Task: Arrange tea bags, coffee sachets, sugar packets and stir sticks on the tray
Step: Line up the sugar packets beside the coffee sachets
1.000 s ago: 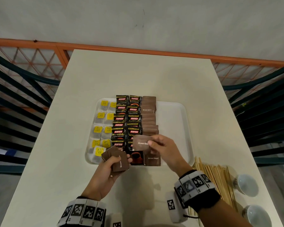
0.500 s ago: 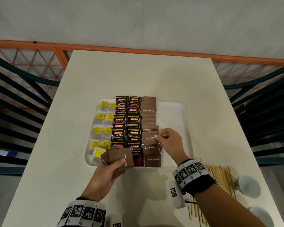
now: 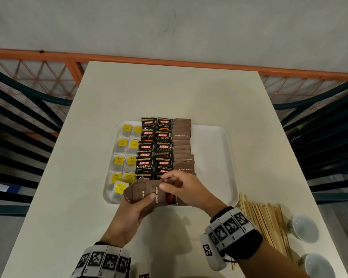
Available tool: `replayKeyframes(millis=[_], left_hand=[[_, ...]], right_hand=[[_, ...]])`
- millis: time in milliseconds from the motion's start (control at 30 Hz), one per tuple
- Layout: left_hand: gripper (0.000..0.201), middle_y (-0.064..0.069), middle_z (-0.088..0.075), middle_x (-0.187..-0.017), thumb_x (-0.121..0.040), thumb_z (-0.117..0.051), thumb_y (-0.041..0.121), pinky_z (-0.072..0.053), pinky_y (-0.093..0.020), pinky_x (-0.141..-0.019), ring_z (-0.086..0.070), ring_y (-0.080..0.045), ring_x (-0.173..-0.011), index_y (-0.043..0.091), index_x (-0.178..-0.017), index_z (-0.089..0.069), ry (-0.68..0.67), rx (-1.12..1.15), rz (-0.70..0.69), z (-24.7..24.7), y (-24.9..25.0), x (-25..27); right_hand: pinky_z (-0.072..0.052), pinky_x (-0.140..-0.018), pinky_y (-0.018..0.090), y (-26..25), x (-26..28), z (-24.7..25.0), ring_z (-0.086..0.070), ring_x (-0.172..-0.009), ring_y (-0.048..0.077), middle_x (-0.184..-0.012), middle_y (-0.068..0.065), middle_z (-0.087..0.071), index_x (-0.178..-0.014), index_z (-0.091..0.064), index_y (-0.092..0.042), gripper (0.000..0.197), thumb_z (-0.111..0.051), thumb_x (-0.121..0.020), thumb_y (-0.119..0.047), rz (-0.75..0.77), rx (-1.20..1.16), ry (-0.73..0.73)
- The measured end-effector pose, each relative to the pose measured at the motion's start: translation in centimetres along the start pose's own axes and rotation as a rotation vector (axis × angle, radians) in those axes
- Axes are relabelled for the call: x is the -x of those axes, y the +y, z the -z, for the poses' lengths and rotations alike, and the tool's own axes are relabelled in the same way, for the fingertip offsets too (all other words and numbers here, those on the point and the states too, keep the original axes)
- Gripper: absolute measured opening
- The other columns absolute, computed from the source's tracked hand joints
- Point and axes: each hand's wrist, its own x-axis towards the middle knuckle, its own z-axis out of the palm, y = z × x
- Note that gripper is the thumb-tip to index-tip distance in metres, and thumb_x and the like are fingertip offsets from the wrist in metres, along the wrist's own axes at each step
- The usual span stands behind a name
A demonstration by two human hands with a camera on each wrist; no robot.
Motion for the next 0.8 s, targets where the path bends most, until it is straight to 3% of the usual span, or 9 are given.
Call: replayKeyframes(millis=[100, 167, 233, 333, 433, 500, 567, 633, 800], left_hand=[[0.033, 0.0, -0.074, -0.087, -0.082, -0.058, -0.003, -0.055, -0.022, -0.062, -0.07, -0.011, -0.079, 0.017, -0.108, -0.061, 0.02, 0.015, -0.008, 0.2, -0.1, -0.1], [0.033, 0.0, -0.073, -0.086, -0.082, -0.058, -0.003, -0.055, -0.024, -0.065, -0.07, -0.01, -0.078, 0.015, -0.109, -0.059, 0.041, 0.04, -0.015, 0.3, -0.2, -0.2], [0.028, 0.002, -0.074, -0.082, -0.084, -0.056, -0.002, -0.052, -0.027, -0.071, -0.07, -0.009, -0.076, 0.014, -0.107, -0.059, 0.05, 0.06, -0.015, 0.3, -0.3, -0.2], [0.022, 0.001, -0.074, -0.073, -0.089, -0.05, 0.0, -0.052, -0.027, -0.07, -0.068, -0.009, -0.069, 0.016, -0.091, -0.065, 0.068, 0.104, 0.012, 0.3, -0.1, -0.2], [0.025, -0.011, -0.072, -0.082, -0.092, -0.044, 0.003, -0.05, -0.027, -0.074, -0.068, -0.014, -0.068, 0.009, -0.09, -0.068, 0.041, 0.165, 0.066, 0.5, 0.3, -0.2], [0.026, -0.013, -0.072, -0.087, -0.092, -0.04, 0.007, -0.052, -0.025, -0.074, -0.069, -0.017, -0.075, 0.005, -0.097, -0.066, 0.013, 0.192, 0.092, 0.8, 0.3, -0.2], [0.03, -0.016, -0.072, -0.092, -0.091, -0.038, 0.008, -0.051, -0.028, -0.081, -0.069, -0.021, -0.079, 0.005, -0.096, -0.068, 0.005, 0.238, 0.109, 0.9, 0.4, -0.1], [0.031, -0.02, -0.071, -0.099, -0.091, -0.037, 0.009, -0.046, -0.032, -0.088, -0.07, -0.022, -0.08, 0.005, -0.099, -0.067, 0.003, 0.261, 0.126, 1.0, 0.4, 0.0], [0.028, -0.016, -0.074, -0.088, -0.093, -0.039, 0.009, -0.046, -0.032, -0.079, -0.072, -0.02, -0.075, 0.008, -0.112, -0.059, 0.021, 0.163, 0.118, 0.8, 0.2, -0.1]], right_hand=[[-0.041, -0.065, 0.006, 0.1, -0.1, -0.2, -0.052, -0.077, -0.001, -0.091, -0.008, -0.058, -0.102, -0.061, -0.023, 0.015, -0.06, -0.087, -0.019, 0.026, -0.051, 0.002], [-0.046, -0.064, 0.009, 0.3, -0.2, -0.1, -0.055, -0.073, 0.002, -0.088, -0.006, -0.059, -0.096, -0.06, -0.019, 0.012, -0.059, -0.086, -0.013, -0.013, -0.075, 0.002], [-0.052, -0.063, 0.016, 0.3, -0.2, 0.2, -0.06, -0.07, 0.01, -0.089, -0.002, -0.06, -0.099, -0.059, -0.015, 0.014, -0.058, -0.086, -0.008, -0.063, -0.127, -0.062], [-0.053, -0.061, 0.016, 0.3, -0.2, 1.1, -0.062, -0.068, 0.012, -0.086, 0.0, -0.061, -0.109, -0.06, -0.006, 0.021, -0.053, -0.089, -0.003, -0.089, -0.188, -0.113], [-0.054, -0.062, 0.017, 0.8, -0.8, 2.4, -0.064, -0.067, 0.01, -0.083, 0.003, -0.064, -0.106, -0.061, 0.0, 0.019, -0.053, -0.089, -0.001, -0.119, -0.319, 0.054], [-0.049, -0.055, 0.016, 1.2, -1.5, 3.2, -0.061, -0.063, 0.01, -0.08, 0.005, -0.064, -0.099, -0.063, -0.004, 0.014, -0.055, -0.088, -0.002, -0.186, -0.412, 0.241], [-0.041, -0.05, 0.014, 1.6, -2.2, 3.9, -0.053, -0.059, 0.008, -0.075, 0.001, -0.061, -0.089, -0.063, -0.012, 0.008, -0.057, -0.088, -0.006, -0.242, -0.415, 0.39], [-0.038, -0.051, 0.012, 1.9, -2.8, 4.3, -0.048, -0.058, 0.007, -0.071, -0.003, -0.058, -0.088, -0.062, -0.012, 0.006, -0.059, -0.087, -0.007, -0.257, -0.421, 0.459], [-0.04, -0.056, 0.013, 2.7, -3.9, 4.0, -0.051, -0.064, 0.007, -0.079, -0.001, -0.062, -0.095, -0.065, -0.007, 0.011, -0.06, -0.085, -0.007, -0.308, -0.43, 0.503]])
